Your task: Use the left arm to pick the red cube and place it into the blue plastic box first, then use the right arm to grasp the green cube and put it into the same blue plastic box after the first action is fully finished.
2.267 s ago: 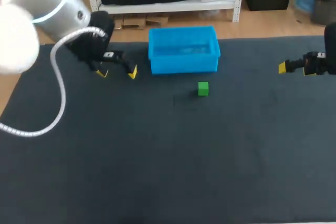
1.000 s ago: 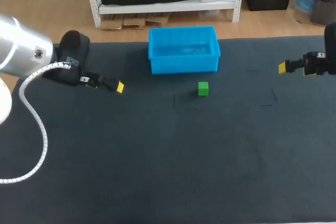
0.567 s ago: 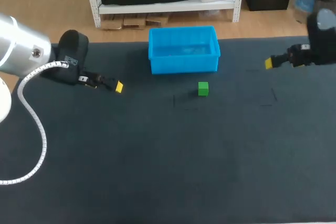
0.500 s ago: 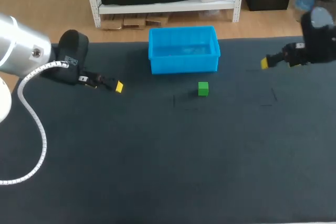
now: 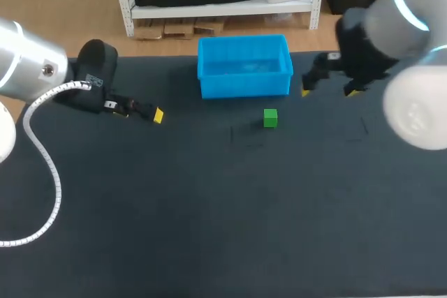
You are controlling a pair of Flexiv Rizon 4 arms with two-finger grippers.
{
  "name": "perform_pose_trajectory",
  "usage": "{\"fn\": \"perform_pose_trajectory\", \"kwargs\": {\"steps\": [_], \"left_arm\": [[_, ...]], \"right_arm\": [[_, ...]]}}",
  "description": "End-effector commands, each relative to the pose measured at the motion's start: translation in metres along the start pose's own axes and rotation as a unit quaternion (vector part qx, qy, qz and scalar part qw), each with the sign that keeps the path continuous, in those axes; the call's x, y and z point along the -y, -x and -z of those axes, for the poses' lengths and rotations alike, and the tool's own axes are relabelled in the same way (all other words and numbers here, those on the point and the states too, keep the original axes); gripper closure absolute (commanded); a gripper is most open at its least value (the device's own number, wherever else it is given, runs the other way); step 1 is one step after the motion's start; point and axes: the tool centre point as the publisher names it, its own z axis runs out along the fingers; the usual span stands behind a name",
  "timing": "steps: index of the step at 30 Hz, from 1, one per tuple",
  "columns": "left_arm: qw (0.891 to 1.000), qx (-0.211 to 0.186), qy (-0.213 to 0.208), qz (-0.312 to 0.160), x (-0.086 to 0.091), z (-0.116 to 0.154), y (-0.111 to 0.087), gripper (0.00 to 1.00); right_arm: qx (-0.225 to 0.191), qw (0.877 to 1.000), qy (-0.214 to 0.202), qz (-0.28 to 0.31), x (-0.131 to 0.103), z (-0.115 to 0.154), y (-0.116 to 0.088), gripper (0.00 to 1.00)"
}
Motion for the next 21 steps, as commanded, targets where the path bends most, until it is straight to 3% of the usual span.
{"fn": "perform_pose_trajectory", "kwargs": {"steps": [1,21], "left_arm": [[1.000,0.002,-0.002,-0.001,-0.0007,0.0010,-0.0012,0.00],[1.000,0.002,-0.002,-0.001,-0.0007,0.0010,-0.0012,0.00]], "right_arm": [[-0.024,0.998,-0.052,0.009,-0.0086,-0.0182,0.0074,0.00],[-0.024,0.998,-0.052,0.009,-0.0086,-0.0182,0.0074,0.00]]}}
